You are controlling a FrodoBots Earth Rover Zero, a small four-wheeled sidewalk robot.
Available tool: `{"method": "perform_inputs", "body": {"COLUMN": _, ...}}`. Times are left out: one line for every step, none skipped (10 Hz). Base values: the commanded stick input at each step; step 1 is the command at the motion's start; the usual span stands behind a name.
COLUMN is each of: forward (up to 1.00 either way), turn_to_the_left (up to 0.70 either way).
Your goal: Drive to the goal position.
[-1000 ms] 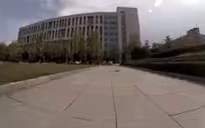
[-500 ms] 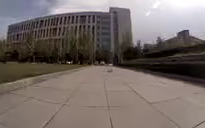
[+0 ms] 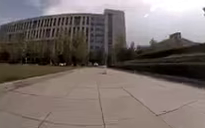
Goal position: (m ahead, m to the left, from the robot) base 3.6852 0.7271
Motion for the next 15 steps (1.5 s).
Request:
{"method": "perform_inputs", "body": {"forward": 1.00, "turn_to_the_left": 0.00}}
{"method": "perform_inputs", "body": {"forward": 1.00, "turn_to_the_left": 0.00}}
{"method": "perform_inputs", "body": {"forward": 1.00, "turn_to_the_left": 0.00}}
{"method": "perform_inputs", "body": {"forward": 1.00, "turn_to_the_left": 0.00}}
{"method": "perform_inputs", "body": {"forward": 1.00, "turn_to_the_left": 0.00}}
{"method": "perform_inputs", "body": {"forward": 1.00, "turn_to_the_left": 0.00}}
{"method": "perform_inputs", "body": {"forward": 1.00, "turn_to_the_left": 0.00}}
{"method": "perform_inputs", "body": {"forward": 1.00, "turn_to_the_left": 0.00}}
{"method": "perform_inputs", "body": {"forward": 1.00, "turn_to_the_left": 0.00}}
{"method": "perform_inputs", "body": {"forward": 1.00, "turn_to_the_left": 0.00}}
{"method": "perform_inputs", "body": {"forward": 1.00, "turn_to_the_left": 0.00}}
{"method": "perform_inputs", "body": {"forward": 1.00, "turn_to_the_left": 0.00}}
{"method": "perform_inputs", "body": {"forward": 1.00, "turn_to_the_left": 0.00}}
{"method": "perform_inputs", "body": {"forward": 1.00, "turn_to_the_left": 0.00}}
{"method": "perform_inputs", "body": {"forward": 1.00, "turn_to_the_left": 0.00}}
